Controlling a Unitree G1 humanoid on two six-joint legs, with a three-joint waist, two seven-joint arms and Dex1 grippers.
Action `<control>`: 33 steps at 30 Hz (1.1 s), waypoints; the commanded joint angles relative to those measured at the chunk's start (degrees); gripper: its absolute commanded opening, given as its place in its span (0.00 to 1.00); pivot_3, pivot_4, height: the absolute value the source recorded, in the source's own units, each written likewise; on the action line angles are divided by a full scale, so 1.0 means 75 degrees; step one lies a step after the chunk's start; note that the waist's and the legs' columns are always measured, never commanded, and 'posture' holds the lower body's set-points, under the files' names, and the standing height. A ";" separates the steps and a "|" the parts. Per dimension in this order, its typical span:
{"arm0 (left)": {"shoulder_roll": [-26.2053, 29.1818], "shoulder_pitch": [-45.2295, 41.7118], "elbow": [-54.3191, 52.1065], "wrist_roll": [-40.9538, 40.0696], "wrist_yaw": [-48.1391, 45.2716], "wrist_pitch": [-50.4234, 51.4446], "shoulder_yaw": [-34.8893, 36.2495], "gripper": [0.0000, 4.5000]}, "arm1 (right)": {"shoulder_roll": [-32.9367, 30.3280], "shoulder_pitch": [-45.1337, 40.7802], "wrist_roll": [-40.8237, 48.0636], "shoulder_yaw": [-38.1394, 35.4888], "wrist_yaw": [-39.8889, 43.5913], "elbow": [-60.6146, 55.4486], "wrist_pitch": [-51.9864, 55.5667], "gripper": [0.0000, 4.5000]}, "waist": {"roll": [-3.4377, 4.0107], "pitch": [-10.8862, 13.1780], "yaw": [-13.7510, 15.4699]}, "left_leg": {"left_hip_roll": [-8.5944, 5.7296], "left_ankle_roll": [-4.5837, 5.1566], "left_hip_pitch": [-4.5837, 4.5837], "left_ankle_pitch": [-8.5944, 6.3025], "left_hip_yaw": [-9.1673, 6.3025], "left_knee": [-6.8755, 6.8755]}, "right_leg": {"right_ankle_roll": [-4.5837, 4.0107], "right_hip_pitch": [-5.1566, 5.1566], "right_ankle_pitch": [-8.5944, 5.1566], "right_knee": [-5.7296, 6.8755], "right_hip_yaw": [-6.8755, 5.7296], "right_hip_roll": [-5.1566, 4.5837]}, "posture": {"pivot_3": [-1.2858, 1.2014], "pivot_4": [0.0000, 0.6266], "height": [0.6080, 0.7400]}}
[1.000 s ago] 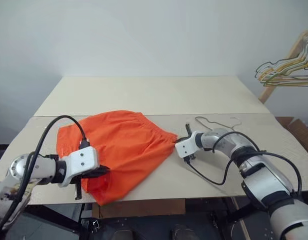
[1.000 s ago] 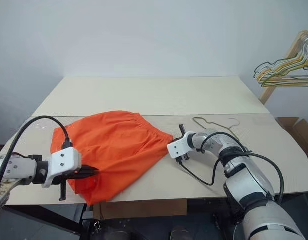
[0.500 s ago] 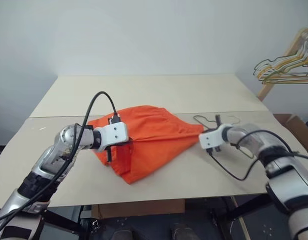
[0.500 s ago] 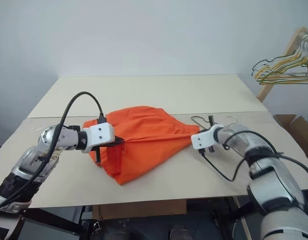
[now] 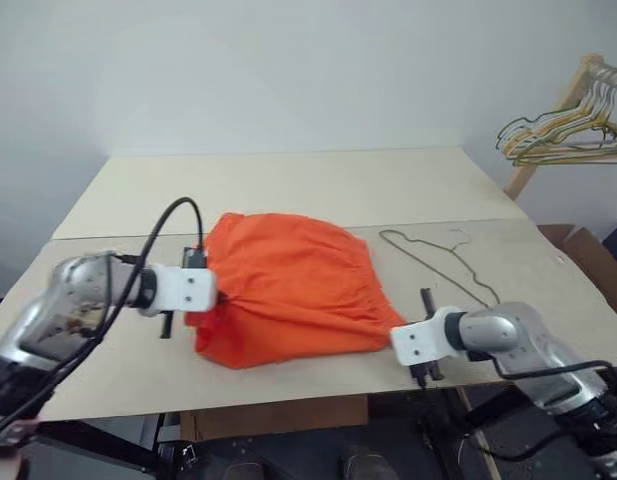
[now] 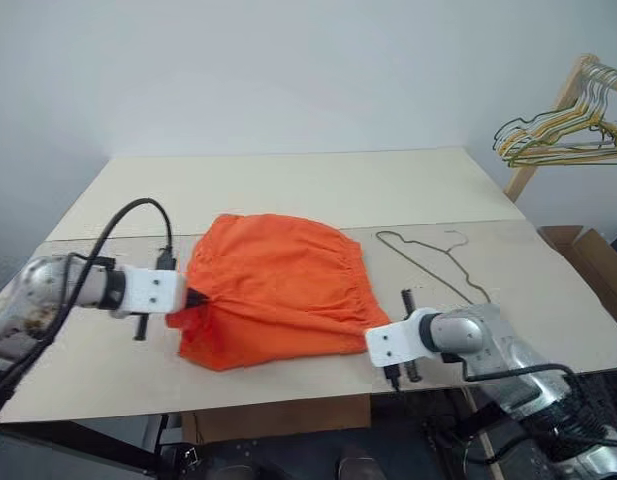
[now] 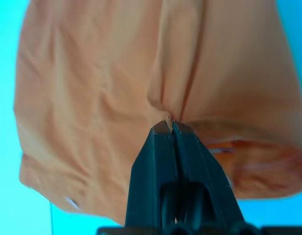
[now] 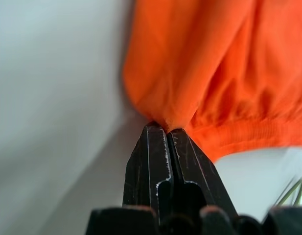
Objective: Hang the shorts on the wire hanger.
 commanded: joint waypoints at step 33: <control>-0.0034 0.2315 -0.1702 -0.4218 -0.1321 0.0842 0.2763 1.00 | -0.0279 -0.1381 0.3402 -0.1931 0.0001 0.1948 0.2226 0.82 | -0.0014 0.0003 0.0225 | 0.0031 -0.0002 0.0015 0.0001 0.0026 0.0028 | -0.0009 0.0019 -0.0002 0.0000 -0.0014 0.0010 | 0.53 0.00 1.00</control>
